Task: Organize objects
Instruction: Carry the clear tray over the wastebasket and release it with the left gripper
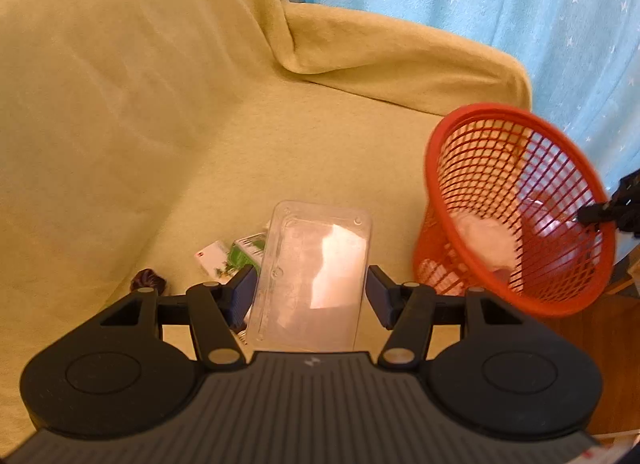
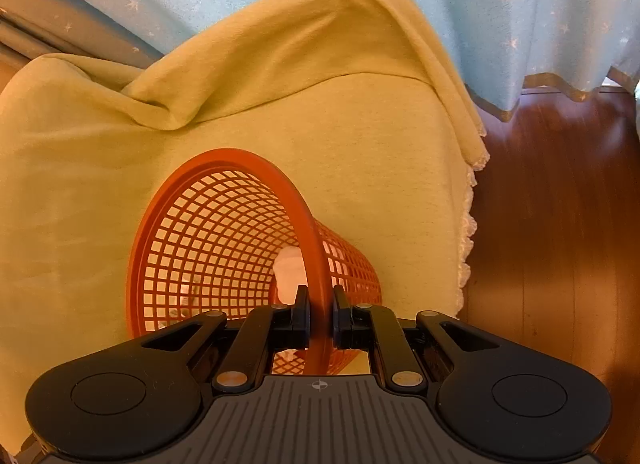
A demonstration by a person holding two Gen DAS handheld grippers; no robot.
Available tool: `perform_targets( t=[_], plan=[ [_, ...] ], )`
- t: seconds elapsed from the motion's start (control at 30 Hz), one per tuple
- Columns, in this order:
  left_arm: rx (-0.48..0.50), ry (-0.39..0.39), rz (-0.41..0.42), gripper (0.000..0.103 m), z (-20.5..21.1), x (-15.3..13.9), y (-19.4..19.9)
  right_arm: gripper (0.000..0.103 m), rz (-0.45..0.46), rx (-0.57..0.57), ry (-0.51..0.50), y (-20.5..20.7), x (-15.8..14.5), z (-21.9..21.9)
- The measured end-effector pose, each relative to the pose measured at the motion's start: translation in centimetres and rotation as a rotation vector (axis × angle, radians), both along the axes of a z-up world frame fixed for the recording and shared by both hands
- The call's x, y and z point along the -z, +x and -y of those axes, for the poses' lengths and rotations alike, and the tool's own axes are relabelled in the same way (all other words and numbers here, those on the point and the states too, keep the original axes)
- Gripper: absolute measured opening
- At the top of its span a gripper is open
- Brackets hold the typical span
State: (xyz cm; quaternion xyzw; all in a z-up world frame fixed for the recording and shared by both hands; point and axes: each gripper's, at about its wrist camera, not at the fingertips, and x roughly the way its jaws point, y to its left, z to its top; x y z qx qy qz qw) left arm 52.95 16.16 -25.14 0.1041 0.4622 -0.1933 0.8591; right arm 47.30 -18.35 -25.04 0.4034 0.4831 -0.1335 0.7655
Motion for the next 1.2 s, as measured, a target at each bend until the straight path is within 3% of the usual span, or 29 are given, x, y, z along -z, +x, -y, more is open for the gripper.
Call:
perform_targets(
  t=[0.33, 1.2],
  plan=[
    [0.042, -0.028, -0.002, 0.055, 3.5, -2.0, 0.7, 0.006, -0.022, 0.030, 0.005, -0.1, 0.9, -0.4],
    [0.085, -0.016, -0.079, 0.055, 9.0, -2.2, 1.1, 0.007, -0.040, -0.159, -0.142, 0.7, 0.8, -2.4]
  ],
)
